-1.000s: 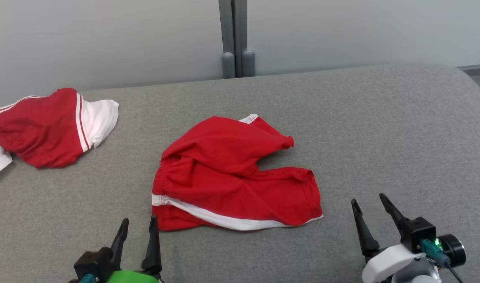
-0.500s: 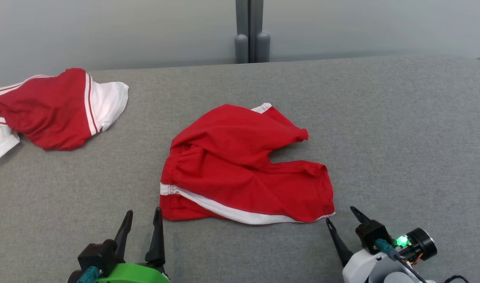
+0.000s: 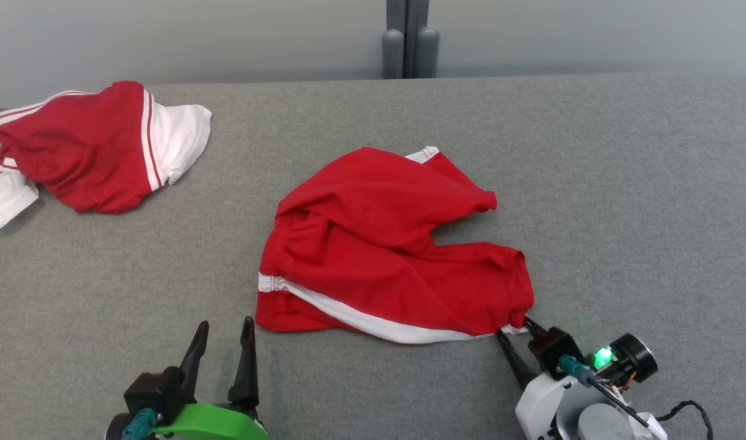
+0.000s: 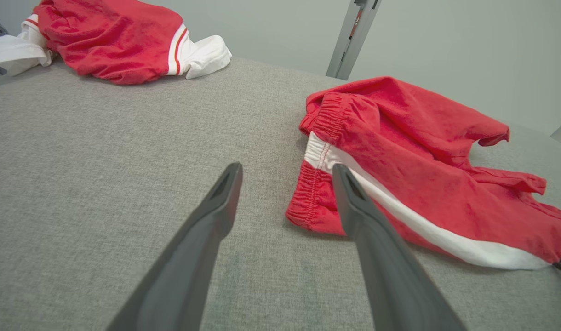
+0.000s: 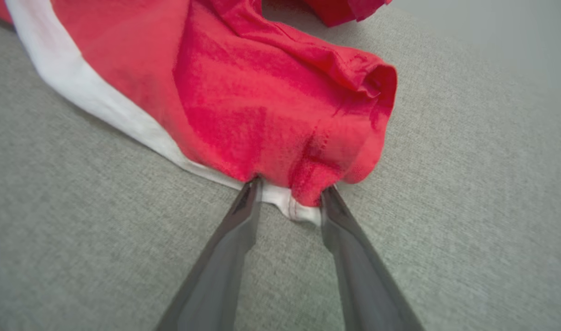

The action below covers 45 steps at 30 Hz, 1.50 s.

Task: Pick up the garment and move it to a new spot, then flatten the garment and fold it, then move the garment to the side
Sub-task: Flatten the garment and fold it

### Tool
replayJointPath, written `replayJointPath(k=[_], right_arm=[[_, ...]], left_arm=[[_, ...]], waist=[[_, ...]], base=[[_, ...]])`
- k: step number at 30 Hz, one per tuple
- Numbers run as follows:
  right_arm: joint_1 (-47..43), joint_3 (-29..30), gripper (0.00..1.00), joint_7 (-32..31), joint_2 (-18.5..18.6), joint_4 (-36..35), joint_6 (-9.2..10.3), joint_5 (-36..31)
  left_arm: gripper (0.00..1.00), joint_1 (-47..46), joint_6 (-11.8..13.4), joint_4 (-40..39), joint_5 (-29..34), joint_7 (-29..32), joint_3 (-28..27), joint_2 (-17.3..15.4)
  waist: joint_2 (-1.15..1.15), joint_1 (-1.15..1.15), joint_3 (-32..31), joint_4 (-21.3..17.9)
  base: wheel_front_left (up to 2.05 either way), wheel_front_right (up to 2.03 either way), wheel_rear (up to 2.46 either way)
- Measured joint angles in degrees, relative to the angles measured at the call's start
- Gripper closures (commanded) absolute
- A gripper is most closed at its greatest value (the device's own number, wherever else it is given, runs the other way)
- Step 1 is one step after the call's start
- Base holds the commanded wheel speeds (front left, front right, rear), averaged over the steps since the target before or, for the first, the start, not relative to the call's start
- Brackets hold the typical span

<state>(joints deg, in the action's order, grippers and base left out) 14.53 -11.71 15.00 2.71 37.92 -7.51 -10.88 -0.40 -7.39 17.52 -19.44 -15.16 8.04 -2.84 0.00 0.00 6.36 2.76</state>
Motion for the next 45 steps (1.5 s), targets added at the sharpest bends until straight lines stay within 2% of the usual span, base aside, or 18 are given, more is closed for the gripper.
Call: replayJointPath(k=[1,2,7,18,23,26,28,29,30,32,33,34,42,45], right_arm=[[0.2,-0.16,0.59,0.0,0.01,0.18,0.0,0.18],[0.3,-0.32,0.7,0.0,0.03,0.34,0.01,0.32],[1.16,-0.96,0.99,0.1,0.01,1.53,0.0,1.41],[2.92,-2.45,1.0,0.13,0.04,0.56,-0.01,4.23],[3.83,-3.24,1.0,0.14,0.05,-0.05,-0.01,4.45],[3.99,-3.59,1.0,0.14,0.05,-0.07,-0.02,4.71],[4.25,-3.6,1.0,0.14,0.03,-0.09,-0.02,4.8],[4.32,-3.61,1.0,0.14,0.02,-0.09,-0.02,4.81],[4.34,-3.6,1.0,0.14,0.02,-0.12,-0.02,4.89],[4.37,-3.58,1.0,0.14,0.0,-0.19,-0.02,4.94],[4.39,-3.53,1.0,0.14,-0.02,-0.25,-0.02,5.1],[4.42,-3.39,1.0,0.14,-0.01,-0.34,-0.02,5.28],[5.11,-1.55,1.0,0.13,0.07,-4.08,-0.02,10.34],[5.67,-2.3,1.0,0.13,0.05,-7.31,-0.01,12.7]], left_arm=[[0.0,-0.01,0.0,0.1,0.0,0.0,0.16,0.0],[0.0,-0.04,0.0,0.19,0.01,0.0,0.38,0.0],[0.0,-1.45,0.0,1.2,0.36,0.0,1.79,-0.02],[0.0,-9.17,-0.01,8.42,-2.44,-0.01,6.44,-2.8],[0.0,-13.01,-0.01,13.74,-8.2,0.87,9.81,-3.5],[0.0,-15.28,-0.01,16.0,-11.74,1.23,11.84,-5.0],[0.06,-16.59,-0.01,17.03,-13.8,1.23,13.3,-6.0],[0.24,-16.98,-0.01,17.33,-14.59,1.22,14.08,-6.32],[0.51,-17.4,-0.01,17.61,-15.58,1.2,14.97,-6.72],[0.74,-18.12,-0.01,17.67,-17.12,1.01,16.67,-7.33],[0.96,-18.47,-0.01,17.63,-18.11,0.98,17.48,-7.59],[1.0,-18.75,-0.01,17.52,-18.86,0.96,18.47,-7.95],[1.0,-19.12,-0.01,12.27,-22.96,0.37,22.4,-11.7],[1.0,-19.07,-0.01,8.23,-23.28,0.21,23.26,-14.34]], waist=[[0.0,0.0,0.04,-0.04],[0.0,0.0,0.08,-0.09],[0.0,0.0,0.45,-0.53],[0.0,0.0,1.98,-1.95],[0.0,0.0,2.9,-2.76],[0.0,0.0,3.44,-3.16],[0.0,0.0,3.84,-3.39],[0.0,0.0,3.97,-3.48],[0.0,0.0,4.12,-3.59],[0.0,0.0,4.37,-3.77],[0.0,0.0,4.49,-3.85],[0.0,0.0,4.61,-3.91],[0.0,0.0,4.31,-4.31],[0.0,0.0,3.5,-4.37]], base=[[0.0,0.0,0.0],[0.0,0.0,0.0],[0.0,0.0,0.0],[0.0,0.0,0.0],[0.0,0.0,0.0],[0.0,0.0,0.0],[0.0,0.0,0.0],[0.0,0.0,0.0],[0.0,0.0,0.0],[0.0,0.0,0.0],[0.0,0.0,0.0],[0.0,0.0,0.0],[0.0,0.0,0.0],[0.0,0.0,0.0]])
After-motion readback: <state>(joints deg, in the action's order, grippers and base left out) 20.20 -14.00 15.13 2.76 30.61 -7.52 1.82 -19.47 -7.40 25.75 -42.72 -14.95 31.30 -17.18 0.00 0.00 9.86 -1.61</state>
